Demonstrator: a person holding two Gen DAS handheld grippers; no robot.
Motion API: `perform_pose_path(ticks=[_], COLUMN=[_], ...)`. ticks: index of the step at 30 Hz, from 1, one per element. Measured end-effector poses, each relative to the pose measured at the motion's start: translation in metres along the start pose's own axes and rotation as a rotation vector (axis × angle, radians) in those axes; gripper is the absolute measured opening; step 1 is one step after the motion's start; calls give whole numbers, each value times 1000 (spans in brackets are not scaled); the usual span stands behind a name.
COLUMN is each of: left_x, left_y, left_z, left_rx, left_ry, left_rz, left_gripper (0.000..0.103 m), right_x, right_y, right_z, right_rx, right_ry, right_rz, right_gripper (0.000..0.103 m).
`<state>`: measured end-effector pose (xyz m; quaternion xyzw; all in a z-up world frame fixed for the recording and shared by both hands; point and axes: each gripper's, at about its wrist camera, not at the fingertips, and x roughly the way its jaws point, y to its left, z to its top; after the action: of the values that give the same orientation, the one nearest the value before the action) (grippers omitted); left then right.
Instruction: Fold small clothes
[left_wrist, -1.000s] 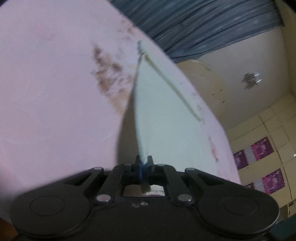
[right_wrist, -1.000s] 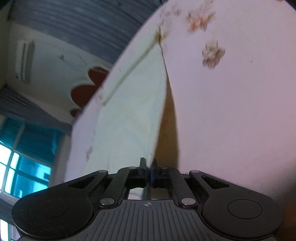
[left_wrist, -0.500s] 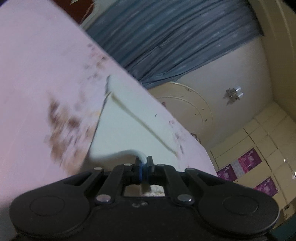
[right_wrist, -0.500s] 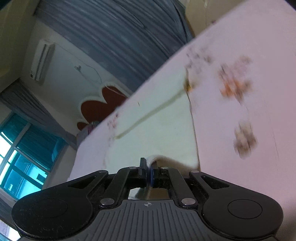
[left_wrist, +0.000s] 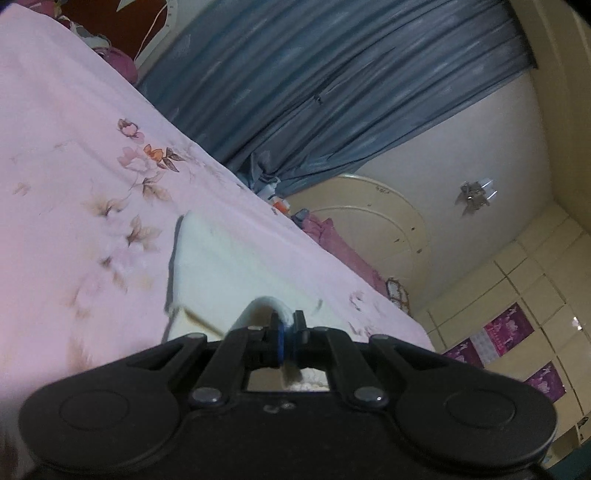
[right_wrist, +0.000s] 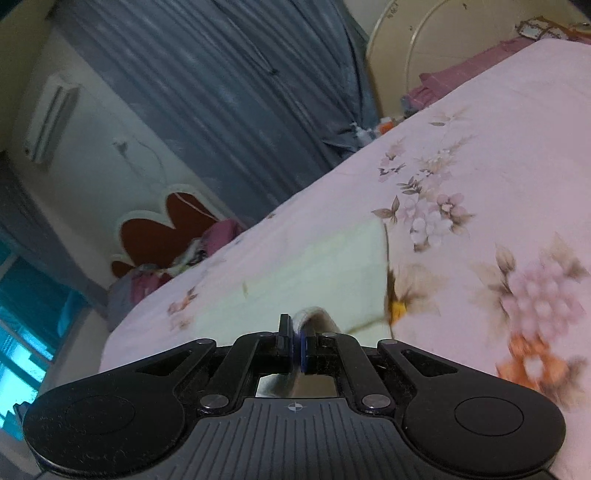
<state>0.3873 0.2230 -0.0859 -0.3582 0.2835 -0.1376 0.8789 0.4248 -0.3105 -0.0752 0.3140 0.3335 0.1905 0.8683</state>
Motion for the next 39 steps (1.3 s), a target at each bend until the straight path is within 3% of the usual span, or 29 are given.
perform_pose_path(ticks=[10, 18, 19, 21, 22, 23, 24, 25, 27, 28, 29, 32, 36, 37, 38, 39], left_x=[106, 136, 137, 135, 133, 130, 127, 125, 125, 128, 132, 148, 175, 178, 180, 180], left_y=[36, 48, 49, 50, 50, 50, 50, 49, 46, 43, 40, 28, 21, 21, 21, 22], left_z=[45, 57, 59, 62, 64, 66, 68, 69, 72, 73, 73, 70, 60, 58, 58, 59], left_rx=[-5, -27, -25, -32, -37, -36, -28, -9, 47, 102, 144, 298, 424, 437, 438, 437], left_ry=[126, 145, 140, 110, 89, 71, 59, 57, 77, 101, 123, 198, 297, 303, 296, 285], left_rz=[99, 62, 57, 53, 48, 45, 47, 54, 78, 97, 111, 152, 221, 236, 240, 241], left_gripper=[3, 6, 10, 32, 37, 48, 55, 55, 53, 51, 48, 40, 23, 21, 9, 3], right_x=[107, 148, 149, 148, 148, 144, 139, 133, 129, 129, 131, 147, 177, 185, 191, 195], right_y=[-38, -54, -53, -53, -52, -52, -50, -49, -50, -49, -46, -34, -19, -19, -18, -15], right_z=[39, 52, 53, 57, 58, 60, 60, 60, 64, 64, 64, 61, 48, 44, 41, 38], right_rx=[66, 79, 77, 75, 74, 69, 59, 45, 35, 11, -27, -152, -316, -353, -382, -415], right_ry=[94, 114, 101, 79, 72, 46, 4, -40, -44, -31, -13, 58, 142, 164, 184, 192], right_rz=[-101, -130, -127, -127, -135, -146, -163, -173, -149, -147, -151, -183, -254, -271, -287, -305], right_gripper=[2, 3, 3, 4, 11, 39, 60, 82, 81, 75, 62, 49, 47, 35, 17, 10])
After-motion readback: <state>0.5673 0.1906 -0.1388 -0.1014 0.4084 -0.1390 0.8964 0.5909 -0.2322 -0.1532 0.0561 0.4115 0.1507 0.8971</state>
